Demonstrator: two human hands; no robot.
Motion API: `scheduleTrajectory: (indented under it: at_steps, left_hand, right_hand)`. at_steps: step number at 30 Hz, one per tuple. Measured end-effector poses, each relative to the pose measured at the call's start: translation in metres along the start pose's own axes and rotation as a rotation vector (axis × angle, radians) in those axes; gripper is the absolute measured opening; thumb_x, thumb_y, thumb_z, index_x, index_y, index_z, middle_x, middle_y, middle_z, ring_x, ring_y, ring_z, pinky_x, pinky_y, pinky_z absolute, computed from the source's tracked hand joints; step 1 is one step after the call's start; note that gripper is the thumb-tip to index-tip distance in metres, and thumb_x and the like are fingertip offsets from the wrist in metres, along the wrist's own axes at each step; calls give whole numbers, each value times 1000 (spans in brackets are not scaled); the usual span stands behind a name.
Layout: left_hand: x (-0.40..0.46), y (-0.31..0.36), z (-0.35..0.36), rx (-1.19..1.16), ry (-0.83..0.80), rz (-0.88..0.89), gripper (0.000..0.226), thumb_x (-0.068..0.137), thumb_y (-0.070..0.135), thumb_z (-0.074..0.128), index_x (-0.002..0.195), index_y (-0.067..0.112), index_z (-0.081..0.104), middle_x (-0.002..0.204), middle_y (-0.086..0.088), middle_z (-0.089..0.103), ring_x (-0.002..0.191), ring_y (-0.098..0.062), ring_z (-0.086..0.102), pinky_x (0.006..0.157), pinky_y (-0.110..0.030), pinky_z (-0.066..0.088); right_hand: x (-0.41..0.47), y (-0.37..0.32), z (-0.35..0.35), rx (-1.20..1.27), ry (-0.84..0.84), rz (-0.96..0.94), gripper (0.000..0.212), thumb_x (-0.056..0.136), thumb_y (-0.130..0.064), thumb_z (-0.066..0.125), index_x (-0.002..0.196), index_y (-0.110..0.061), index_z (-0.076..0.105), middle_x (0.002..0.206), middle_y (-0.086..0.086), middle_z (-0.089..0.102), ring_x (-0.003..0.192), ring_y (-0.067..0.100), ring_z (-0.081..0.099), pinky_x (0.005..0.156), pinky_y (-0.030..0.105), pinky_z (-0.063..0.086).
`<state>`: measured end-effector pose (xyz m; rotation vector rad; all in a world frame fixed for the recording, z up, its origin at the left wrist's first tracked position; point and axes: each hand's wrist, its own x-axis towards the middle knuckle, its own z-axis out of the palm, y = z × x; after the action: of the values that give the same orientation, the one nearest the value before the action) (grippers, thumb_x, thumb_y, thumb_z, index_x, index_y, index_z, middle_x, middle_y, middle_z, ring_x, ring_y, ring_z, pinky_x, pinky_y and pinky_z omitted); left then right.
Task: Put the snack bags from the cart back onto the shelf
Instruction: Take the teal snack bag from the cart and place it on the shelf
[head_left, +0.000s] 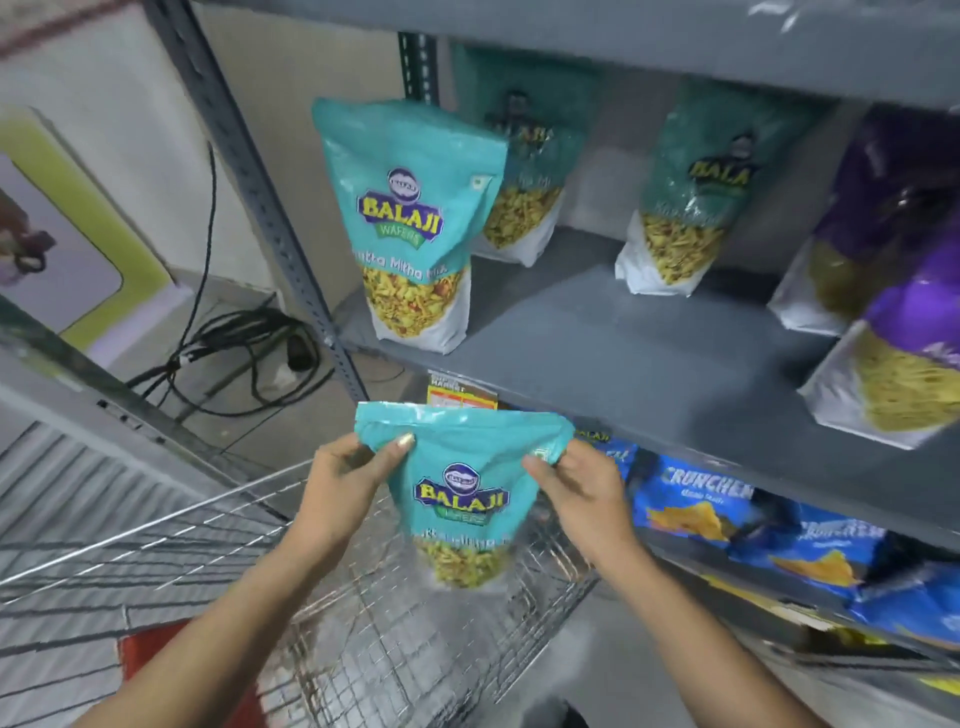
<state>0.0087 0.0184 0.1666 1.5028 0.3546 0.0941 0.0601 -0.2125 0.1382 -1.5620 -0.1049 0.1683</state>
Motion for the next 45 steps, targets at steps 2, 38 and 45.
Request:
scheduleTrajectory:
  at_steps: [2, 38, 45]
  left_hand:
    - [7, 29, 15, 9, -48, 25, 19, 78, 31, 70, 91, 23, 81, 96, 4, 81, 84, -7, 76, 67, -15, 58]
    - [189, 113, 216, -10, -232, 136, 68, 79, 18, 80, 138, 4, 49, 129, -8, 66, 105, -9, 69, 82, -20, 59]
    - [191, 24, 201, 308, -528, -48, 53, 73, 19, 85, 122, 20, 63, 123, -1, 72, 111, -13, 69, 105, -41, 52]
  right_hand:
    - [-2, -28, -16, -4, 16, -79, 22, 86, -4, 68, 93, -24, 73, 96, -10, 78, 90, 10, 72, 81, 24, 58]
    - [157, -119, -190, -97, 262, -103, 45, 79, 5, 73, 120, -1, 56, 107, 4, 69, 85, 3, 67, 72, 11, 54]
    - [153, -25, -168, -293, -1, 231, 73, 69, -6, 84, 128, -18, 42, 139, 5, 57, 121, 18, 57, 106, 38, 46]
